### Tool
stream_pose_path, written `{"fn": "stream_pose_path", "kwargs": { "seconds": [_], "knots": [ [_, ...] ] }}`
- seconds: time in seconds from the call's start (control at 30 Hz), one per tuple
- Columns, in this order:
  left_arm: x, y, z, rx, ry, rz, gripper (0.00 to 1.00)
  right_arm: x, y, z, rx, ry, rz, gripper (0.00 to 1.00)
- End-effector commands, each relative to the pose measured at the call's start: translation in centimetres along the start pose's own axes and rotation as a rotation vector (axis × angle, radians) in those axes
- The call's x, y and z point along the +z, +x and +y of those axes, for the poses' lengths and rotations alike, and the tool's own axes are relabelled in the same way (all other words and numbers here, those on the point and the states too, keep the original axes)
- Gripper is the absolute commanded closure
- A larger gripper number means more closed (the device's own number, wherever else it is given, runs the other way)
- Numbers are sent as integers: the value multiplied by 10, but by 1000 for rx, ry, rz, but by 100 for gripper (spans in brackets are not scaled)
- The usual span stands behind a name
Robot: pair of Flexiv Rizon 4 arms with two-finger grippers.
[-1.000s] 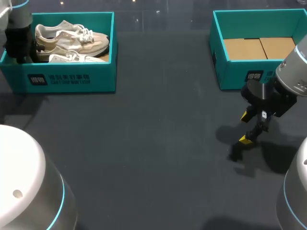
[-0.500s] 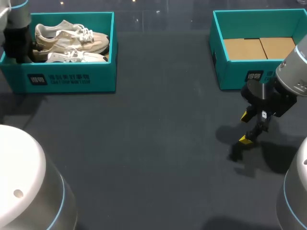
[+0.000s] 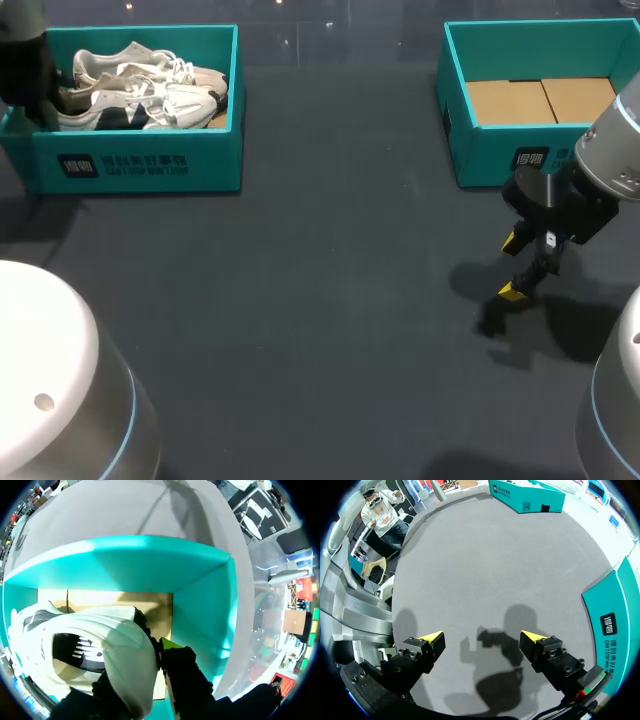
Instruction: Take the shoe out of the shoebox, open the shoe tongue, remove and reinsert the insole, then place the shoe into the shoebox
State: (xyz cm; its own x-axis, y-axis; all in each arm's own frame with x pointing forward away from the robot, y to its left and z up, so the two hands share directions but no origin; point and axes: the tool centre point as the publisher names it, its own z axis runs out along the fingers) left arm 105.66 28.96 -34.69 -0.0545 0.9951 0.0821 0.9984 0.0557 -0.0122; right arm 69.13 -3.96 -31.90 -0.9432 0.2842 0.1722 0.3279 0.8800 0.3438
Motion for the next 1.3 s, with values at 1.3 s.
{"fn": "stream_pose_path", "kwargs": {
  "seconds": [1.3],
  "knots": [
    [-226, 15, -45, 45, -128, -7, 100, 0, 1, 0, 0, 1, -2, 0]
  ]
}}
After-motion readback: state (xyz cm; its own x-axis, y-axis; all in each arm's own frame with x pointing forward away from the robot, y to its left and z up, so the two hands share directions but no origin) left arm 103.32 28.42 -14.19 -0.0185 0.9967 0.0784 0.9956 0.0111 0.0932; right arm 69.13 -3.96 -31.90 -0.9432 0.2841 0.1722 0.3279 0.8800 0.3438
